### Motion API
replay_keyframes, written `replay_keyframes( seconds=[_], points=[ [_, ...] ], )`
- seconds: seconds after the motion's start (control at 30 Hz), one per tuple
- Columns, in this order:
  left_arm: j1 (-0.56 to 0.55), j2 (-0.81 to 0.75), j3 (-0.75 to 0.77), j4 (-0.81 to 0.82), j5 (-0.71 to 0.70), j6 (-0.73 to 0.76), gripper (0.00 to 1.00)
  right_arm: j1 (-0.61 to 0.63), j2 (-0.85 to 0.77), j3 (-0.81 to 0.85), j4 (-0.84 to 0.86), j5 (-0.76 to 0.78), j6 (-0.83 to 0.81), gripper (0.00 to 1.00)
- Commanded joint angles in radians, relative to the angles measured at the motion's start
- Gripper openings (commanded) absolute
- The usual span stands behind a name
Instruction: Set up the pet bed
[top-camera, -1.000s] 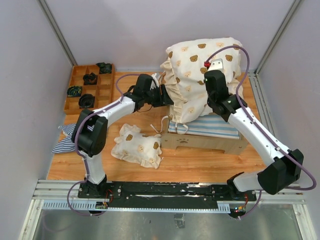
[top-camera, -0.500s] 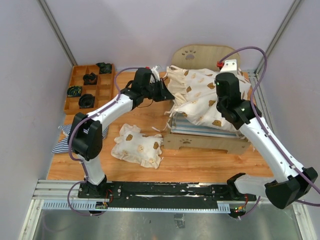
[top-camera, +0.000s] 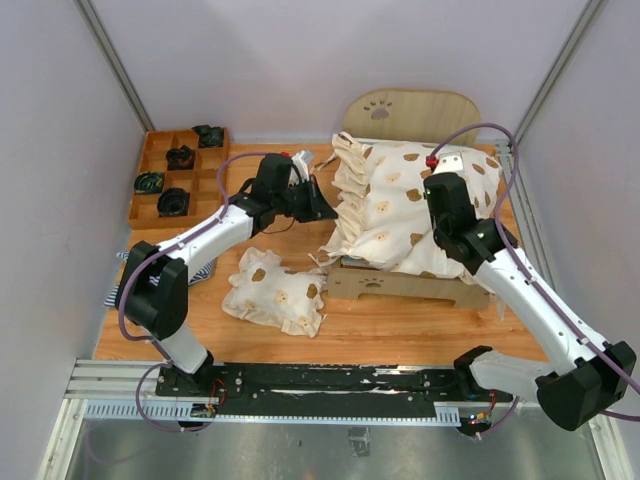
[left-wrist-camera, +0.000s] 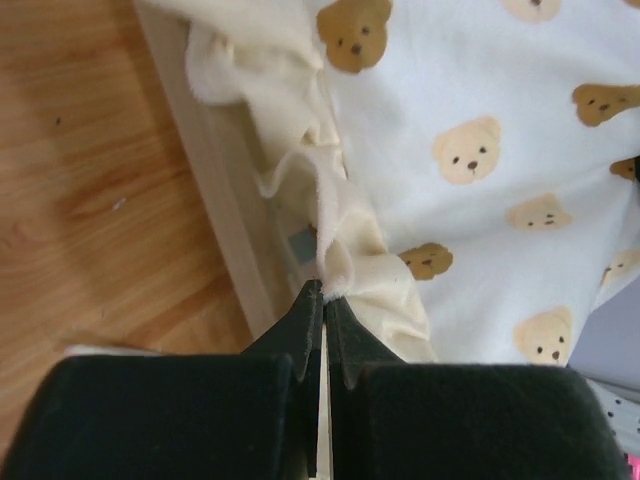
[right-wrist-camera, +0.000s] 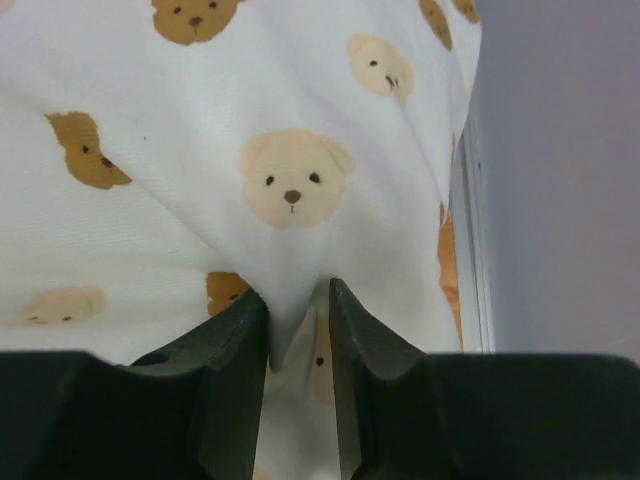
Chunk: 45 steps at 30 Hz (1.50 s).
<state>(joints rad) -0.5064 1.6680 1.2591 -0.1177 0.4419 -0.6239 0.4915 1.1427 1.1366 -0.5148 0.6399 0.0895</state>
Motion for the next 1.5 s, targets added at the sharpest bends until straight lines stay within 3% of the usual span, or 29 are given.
replay_keyframes(
  seconds=[0.0, 0.03, 0.07, 0.2, 0.63, 0.73, 0.87, 0.9, 1.2, 1.47],
  points=[
    [-0.001, -0.068, -0.105, 0.025, -0.016, 0.027, 0.00, -0.008, -0.035, 0.029, -0.124, -0.054, 0.098, 0.46],
    [-0.001, -0.070, -0.118, 0.034, -0.011, 0.027, 0.00, -0.009, -0.035, 0.051, -0.127, -0.065, 0.099, 0.60],
    [-0.001, -0.069, -0.125, 0.037, -0.008, 0.029, 0.00, -0.011, -0.030, 0.076, -0.127, -0.074, 0.096, 0.64],
    [-0.001, -0.058, -0.134, 0.052, 0.009, 0.031, 0.00, -0.036, 0.045, 0.198, -0.103, -0.070, 0.090, 0.67],
    [-0.001, -0.058, -0.162, 0.093, 0.022, 0.024, 0.00, -0.115, 0.512, 0.488, -0.092, -0.182, 0.039, 0.68],
    [-0.001, -0.058, -0.164, 0.095, 0.021, 0.024, 0.00, -0.127, 0.587, 0.528, -0.096, -0.237, -0.005, 0.56],
    [-0.001, -0.060, -0.162, 0.101, 0.017, 0.019, 0.00, -0.129, 0.624, 0.581, -0.053, -0.269, -0.097, 0.08],
    [-0.001, -0.062, -0.161, 0.103, 0.016, 0.018, 0.00, -0.129, 0.618, 0.581, -0.030, -0.284, -0.122, 0.01],
    [-0.001, -0.106, -0.169, 0.158, -0.017, 0.004, 0.00, -0.128, 0.415, 0.418, 0.358, -0.390, -0.281, 0.00],
    [-0.001, -0.127, -0.212, 0.215, -0.052, -0.017, 0.00, -0.128, 0.427, 0.391, 0.439, -0.405, -0.296, 0.00]
  ],
)
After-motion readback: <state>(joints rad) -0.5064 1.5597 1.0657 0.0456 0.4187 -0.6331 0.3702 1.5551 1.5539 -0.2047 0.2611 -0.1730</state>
